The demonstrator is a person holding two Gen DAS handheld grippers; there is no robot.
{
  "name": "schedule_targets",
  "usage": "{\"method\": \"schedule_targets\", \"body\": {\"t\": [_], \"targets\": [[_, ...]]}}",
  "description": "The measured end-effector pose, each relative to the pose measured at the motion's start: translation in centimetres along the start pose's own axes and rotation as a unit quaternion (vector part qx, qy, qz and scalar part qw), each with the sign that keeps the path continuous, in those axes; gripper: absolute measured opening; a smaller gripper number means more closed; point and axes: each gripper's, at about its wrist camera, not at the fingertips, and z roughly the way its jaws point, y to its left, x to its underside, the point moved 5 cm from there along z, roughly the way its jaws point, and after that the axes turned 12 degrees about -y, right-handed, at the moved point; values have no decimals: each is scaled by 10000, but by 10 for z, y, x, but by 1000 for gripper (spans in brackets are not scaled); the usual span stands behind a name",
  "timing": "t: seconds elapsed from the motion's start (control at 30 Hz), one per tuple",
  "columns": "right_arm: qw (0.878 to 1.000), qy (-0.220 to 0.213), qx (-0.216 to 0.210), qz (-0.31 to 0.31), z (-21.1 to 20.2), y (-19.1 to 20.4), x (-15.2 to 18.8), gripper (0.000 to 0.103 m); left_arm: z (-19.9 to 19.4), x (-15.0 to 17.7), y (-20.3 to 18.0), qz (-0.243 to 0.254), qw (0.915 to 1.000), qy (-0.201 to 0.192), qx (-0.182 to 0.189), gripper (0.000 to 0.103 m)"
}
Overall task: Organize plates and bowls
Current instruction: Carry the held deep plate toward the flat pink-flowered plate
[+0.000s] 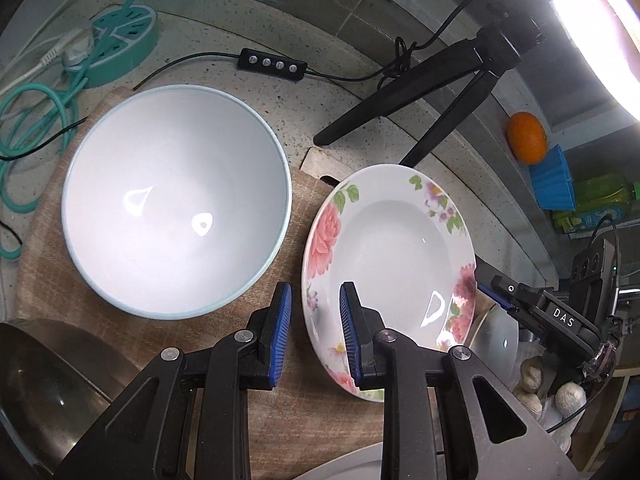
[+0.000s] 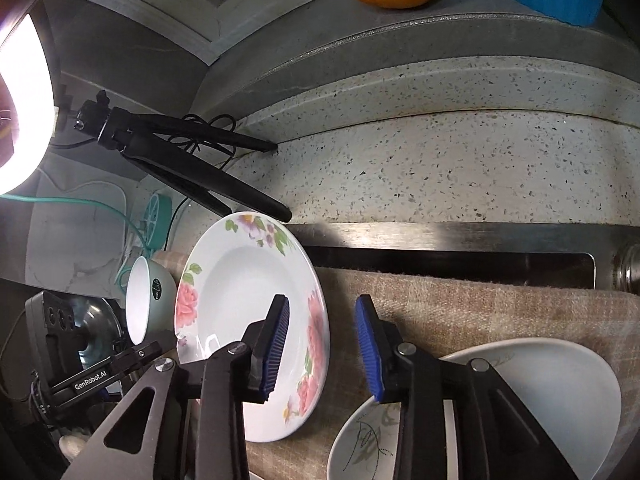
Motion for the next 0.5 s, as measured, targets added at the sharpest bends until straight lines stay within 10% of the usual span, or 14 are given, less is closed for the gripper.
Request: {"method": "schedule_targets", "body": {"t": [0.5], "targets": [[9999,123,25,-52,12,6,2,14,10,-2,-5,142,9999,-11,-9,23]]}}
